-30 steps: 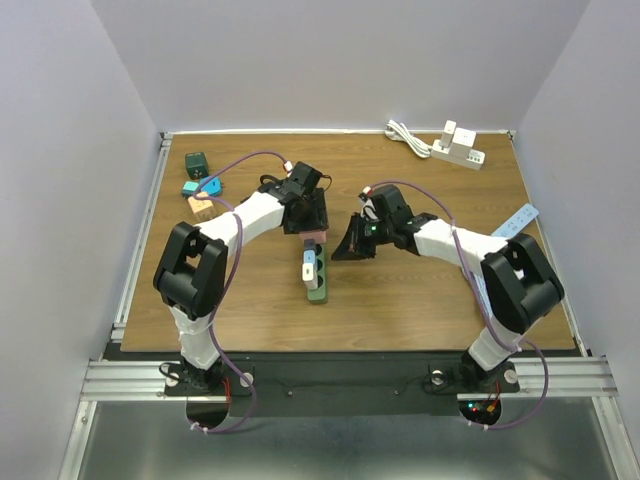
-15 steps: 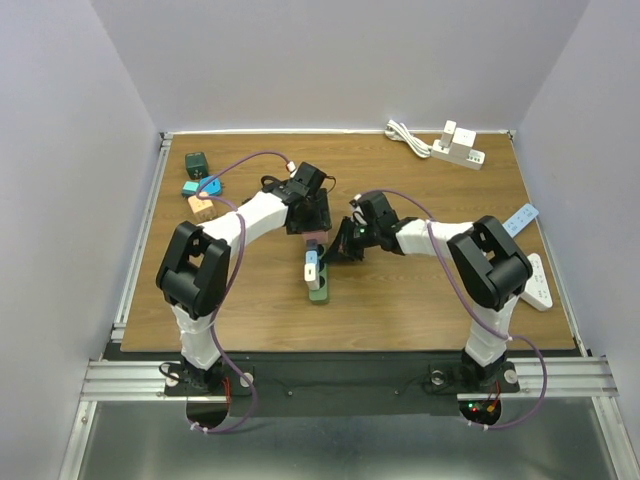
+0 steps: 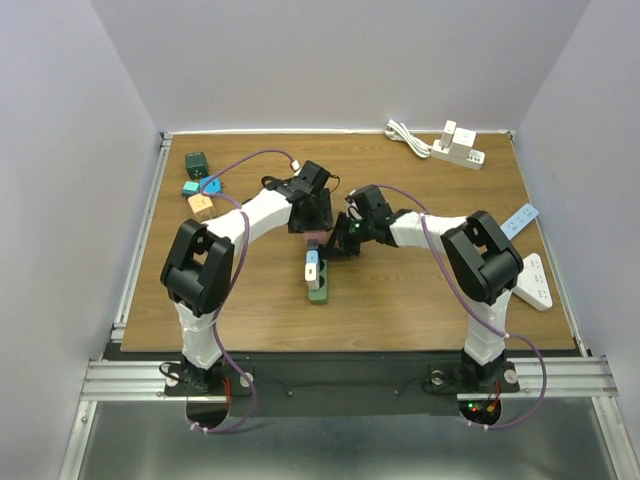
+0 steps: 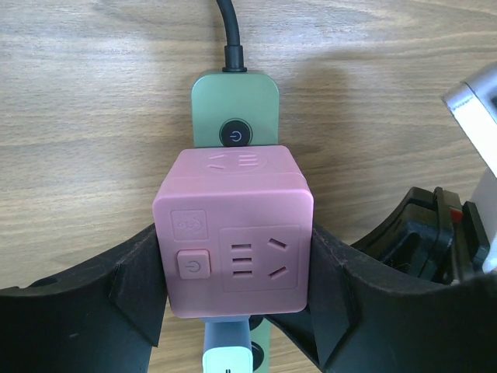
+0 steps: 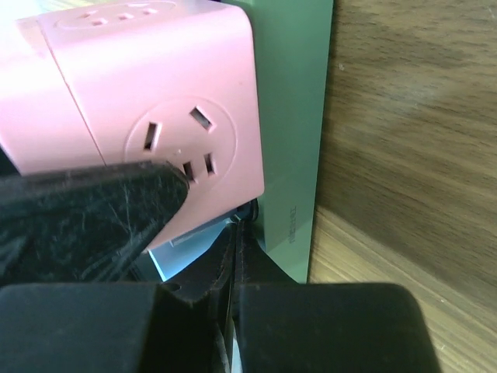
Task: Pull the plug off the socket
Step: Remove the plug from the socket.
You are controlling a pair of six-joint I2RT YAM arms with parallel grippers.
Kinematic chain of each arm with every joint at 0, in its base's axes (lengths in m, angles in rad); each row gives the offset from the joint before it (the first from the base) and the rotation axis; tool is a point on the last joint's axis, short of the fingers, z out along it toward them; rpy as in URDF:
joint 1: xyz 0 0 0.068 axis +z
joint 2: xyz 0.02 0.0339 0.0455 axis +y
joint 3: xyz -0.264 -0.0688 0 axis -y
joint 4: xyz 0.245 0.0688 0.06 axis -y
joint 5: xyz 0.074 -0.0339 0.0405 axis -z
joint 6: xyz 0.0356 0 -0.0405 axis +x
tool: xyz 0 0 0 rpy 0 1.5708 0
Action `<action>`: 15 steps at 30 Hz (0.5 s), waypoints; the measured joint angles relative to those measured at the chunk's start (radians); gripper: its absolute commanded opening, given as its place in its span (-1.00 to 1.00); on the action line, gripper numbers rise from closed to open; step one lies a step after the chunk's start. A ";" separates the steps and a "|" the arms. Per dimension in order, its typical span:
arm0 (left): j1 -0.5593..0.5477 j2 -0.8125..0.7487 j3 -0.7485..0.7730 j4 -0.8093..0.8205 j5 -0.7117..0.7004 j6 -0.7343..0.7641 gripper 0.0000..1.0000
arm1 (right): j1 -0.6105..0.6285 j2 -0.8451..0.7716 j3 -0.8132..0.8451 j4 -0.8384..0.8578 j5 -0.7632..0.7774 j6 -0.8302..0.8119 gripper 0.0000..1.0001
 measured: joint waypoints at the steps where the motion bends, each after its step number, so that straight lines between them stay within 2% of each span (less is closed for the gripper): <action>1: -0.001 0.005 0.010 -0.009 -0.002 0.005 -1.00 | 0.001 0.005 0.013 -0.020 0.003 -0.007 -0.99; 6: -0.006 0.040 0.075 -0.074 -0.009 0.030 -1.00 | 0.005 0.024 0.066 -0.112 0.020 -0.044 -0.99; 15: -0.011 0.079 0.149 -0.154 -0.012 0.064 -1.00 | 0.004 0.048 0.072 -0.122 0.013 -0.055 -0.99</action>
